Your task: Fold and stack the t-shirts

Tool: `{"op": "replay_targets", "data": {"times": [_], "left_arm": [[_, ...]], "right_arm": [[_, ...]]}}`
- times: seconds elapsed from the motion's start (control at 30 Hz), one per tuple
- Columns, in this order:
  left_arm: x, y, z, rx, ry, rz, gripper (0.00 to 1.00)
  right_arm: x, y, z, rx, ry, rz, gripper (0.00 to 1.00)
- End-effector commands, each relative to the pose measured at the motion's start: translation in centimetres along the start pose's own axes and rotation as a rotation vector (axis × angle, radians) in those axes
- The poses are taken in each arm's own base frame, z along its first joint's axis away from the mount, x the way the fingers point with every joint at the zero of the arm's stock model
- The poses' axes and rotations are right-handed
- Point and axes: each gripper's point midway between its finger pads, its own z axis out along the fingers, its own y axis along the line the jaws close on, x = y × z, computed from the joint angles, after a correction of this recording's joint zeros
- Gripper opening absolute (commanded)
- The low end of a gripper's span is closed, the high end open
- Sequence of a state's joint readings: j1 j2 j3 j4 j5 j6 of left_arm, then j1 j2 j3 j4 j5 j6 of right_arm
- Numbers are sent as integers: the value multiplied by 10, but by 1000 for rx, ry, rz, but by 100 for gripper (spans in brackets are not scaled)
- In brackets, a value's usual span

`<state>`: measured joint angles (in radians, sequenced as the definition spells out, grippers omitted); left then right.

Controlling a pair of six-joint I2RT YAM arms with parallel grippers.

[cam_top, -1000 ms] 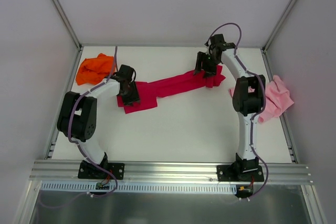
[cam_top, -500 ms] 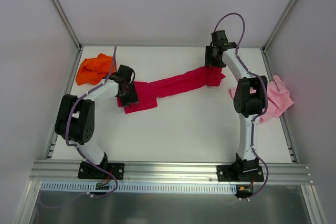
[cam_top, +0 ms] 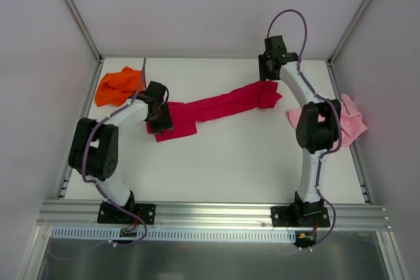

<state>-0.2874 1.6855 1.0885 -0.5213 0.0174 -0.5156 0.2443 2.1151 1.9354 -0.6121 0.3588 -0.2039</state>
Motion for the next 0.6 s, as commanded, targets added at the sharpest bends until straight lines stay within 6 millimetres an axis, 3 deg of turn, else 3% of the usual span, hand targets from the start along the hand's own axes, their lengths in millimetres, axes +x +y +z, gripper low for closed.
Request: {"op": "replay_targets", "data": {"times": [0.0, 0.17, 0.43, 0.57], "left_arm": [[-3, -5, -7, 30, -21, 5, 39], [-2, -8, -5, 48, -26, -8, 39], [-4, -13, -1, 73, -29, -15, 38], [-6, -14, -3, 74, -33, -9, 38]], "right_arm": [[-11, -2, -54, -85, -45, 15, 71], [21, -7, -70, -102, 22, 15, 69], [90, 12, -37, -194, 267, 88, 64], [105, 19, -26, -205, 307, 97, 64]]}}
